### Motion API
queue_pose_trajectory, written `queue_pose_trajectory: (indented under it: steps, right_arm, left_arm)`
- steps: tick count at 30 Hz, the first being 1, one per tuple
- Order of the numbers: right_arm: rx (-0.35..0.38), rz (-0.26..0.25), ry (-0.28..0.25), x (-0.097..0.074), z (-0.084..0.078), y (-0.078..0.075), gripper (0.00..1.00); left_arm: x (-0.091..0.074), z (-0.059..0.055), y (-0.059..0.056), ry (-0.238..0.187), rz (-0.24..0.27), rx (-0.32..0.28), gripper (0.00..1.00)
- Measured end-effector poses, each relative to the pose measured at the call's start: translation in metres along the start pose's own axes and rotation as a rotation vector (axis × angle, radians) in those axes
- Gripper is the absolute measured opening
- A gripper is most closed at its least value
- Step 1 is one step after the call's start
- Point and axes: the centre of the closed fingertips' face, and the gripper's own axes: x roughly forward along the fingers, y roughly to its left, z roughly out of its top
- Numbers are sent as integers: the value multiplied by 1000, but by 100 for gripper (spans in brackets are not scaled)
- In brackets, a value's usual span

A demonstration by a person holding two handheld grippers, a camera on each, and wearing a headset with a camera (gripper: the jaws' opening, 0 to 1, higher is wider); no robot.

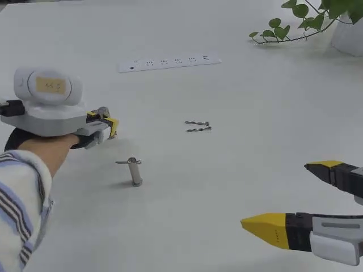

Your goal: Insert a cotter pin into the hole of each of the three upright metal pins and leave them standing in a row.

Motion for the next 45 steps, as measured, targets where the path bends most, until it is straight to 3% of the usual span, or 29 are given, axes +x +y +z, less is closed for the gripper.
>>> queue_pose_trajectory:
  steps: [5, 17, 30, 37, 45]
  right_arm:
    - [-10, 12, -7, 2, 3, 3, 98]
    - [-21, 27, -30, 1, 8, 4, 98]
    - [-24, 46, -41, -2, 5, 5, 97]
    - [-26, 50, -44, -3, 4, 4, 97]
    - [-26, 56, -43, -4, 1, 4, 97]
  left_arm:
    - [-14, 6, 1, -2, 0, 14, 11]
    - [-45, 13, 0, -16, 13, -44, 11]
    - [-85, 19, -11, -18, 40, -112, 11]
    - [-105, 20, -30, -22, 32, -138, 11]
    - [-111, 13, -62, -7, 5, -92, 11]
